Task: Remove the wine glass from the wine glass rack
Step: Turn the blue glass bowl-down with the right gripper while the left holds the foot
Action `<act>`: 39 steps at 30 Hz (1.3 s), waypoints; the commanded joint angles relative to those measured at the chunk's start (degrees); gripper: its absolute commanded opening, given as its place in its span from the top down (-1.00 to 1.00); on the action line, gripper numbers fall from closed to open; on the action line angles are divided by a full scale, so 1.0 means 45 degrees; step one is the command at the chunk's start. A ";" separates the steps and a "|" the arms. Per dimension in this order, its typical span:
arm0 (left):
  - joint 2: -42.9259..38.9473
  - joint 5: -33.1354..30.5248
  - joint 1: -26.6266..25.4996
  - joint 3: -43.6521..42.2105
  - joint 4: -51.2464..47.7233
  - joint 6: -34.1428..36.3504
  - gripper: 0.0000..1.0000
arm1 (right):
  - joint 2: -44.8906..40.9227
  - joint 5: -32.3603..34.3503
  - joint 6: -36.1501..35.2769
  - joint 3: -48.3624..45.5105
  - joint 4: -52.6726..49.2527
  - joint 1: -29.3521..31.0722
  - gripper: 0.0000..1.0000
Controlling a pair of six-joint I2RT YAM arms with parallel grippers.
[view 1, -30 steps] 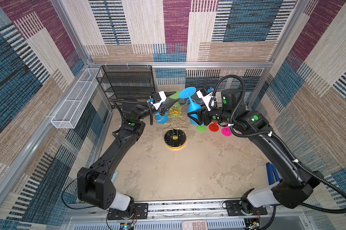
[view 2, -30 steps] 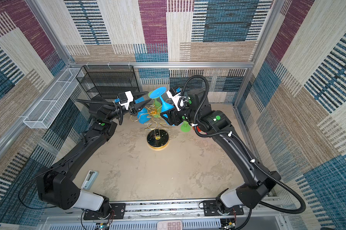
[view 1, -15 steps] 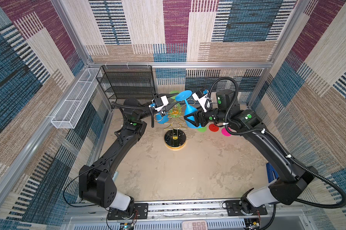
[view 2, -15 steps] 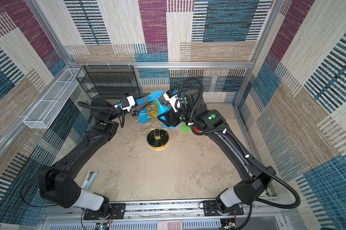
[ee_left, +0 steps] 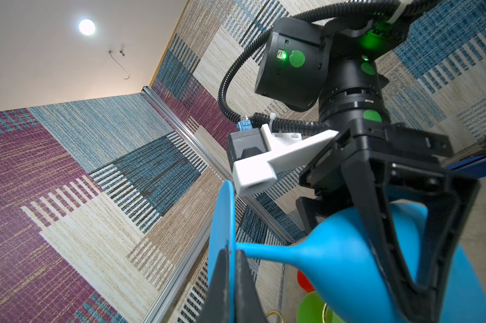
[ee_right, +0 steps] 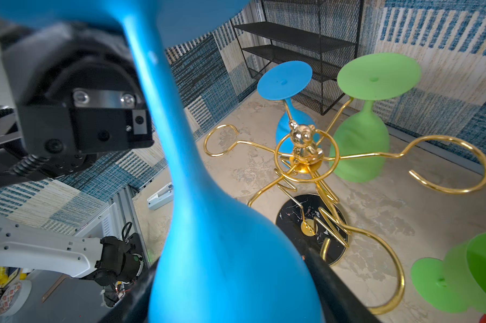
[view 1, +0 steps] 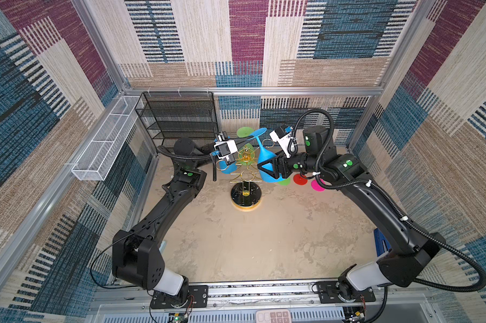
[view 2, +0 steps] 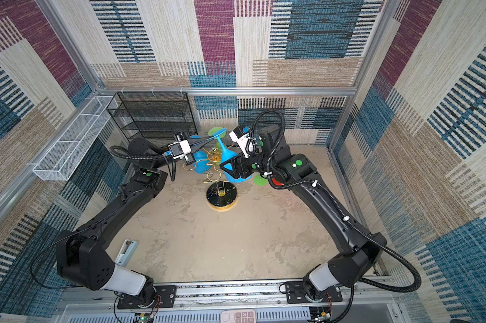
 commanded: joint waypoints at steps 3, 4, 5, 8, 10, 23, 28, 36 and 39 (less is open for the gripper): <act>-0.0091 -0.0124 -0.0069 -0.0039 0.0473 -0.0497 1.00 | -0.0044 -0.0044 -0.0065 -0.0183 0.0900 0.0044 -0.37; -0.0111 -0.0250 -0.0069 -0.0056 0.0493 -0.0501 1.00 | -0.0078 -0.0059 -0.0019 -0.0196 0.0971 0.0046 -0.56; -0.0146 -0.0384 -0.0084 -0.0087 0.0473 -0.0505 1.00 | -0.0133 -0.0049 0.0031 -0.0197 0.1063 0.0044 -0.72; -0.0303 -0.0899 -0.0084 -0.0206 0.0296 -0.0518 1.00 | -0.0582 0.0206 0.0214 -0.0408 0.1679 0.0037 -0.99; -0.0412 -0.1308 -0.0083 -0.0322 0.0102 -0.0724 1.00 | -0.1083 0.0498 0.0294 -0.0731 0.2285 -0.0030 -0.98; -0.1336 -0.5462 -0.0056 -0.0205 -0.3282 -0.5357 1.00 | -0.4543 0.0104 0.1328 -0.3096 0.5042 -0.2032 -0.98; -0.1473 -0.5598 -0.0060 -0.0004 -0.4243 -0.6070 1.00 | -0.4979 0.0150 0.1468 -0.3656 0.5151 -0.2147 -0.95; -0.1673 -0.5777 -0.0044 0.0066 -0.5112 -0.7036 1.00 | -0.5315 0.1016 0.1564 -0.4266 0.5483 -0.2156 -0.45; -0.1683 -0.5605 -0.0045 0.0094 -0.5199 -0.7254 1.00 | -0.5092 0.0843 0.1726 -0.4408 0.5752 -0.2166 -0.37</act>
